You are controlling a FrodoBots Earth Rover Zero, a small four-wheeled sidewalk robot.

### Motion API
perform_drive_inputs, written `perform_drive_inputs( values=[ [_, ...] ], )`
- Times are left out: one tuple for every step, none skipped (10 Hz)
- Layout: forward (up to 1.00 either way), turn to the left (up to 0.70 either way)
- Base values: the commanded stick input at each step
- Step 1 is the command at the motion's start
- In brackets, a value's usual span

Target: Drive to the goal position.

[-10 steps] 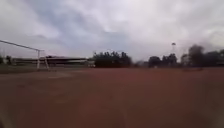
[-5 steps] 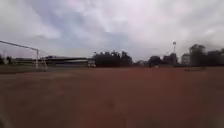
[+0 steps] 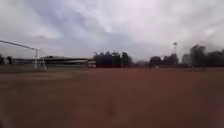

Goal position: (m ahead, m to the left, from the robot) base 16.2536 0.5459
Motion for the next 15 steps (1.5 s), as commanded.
perform_drive_inputs(
  values=[
    [0.70,0.00],
    [0.70,0.00],
    [0.70,0.00],
    [0.70,0.00],
    [0.70,0.00],
    [0.70,0.00],
    [0.70,0.00],
    [0.70,0.00],
    [0.70,0.00],
    [0.70,0.00],
    [0.70,0.00],
    [0.70,0.00],
    [0.70,0.00],
    [0.70,0.00],
    [0.70,0.00]
  ],
)
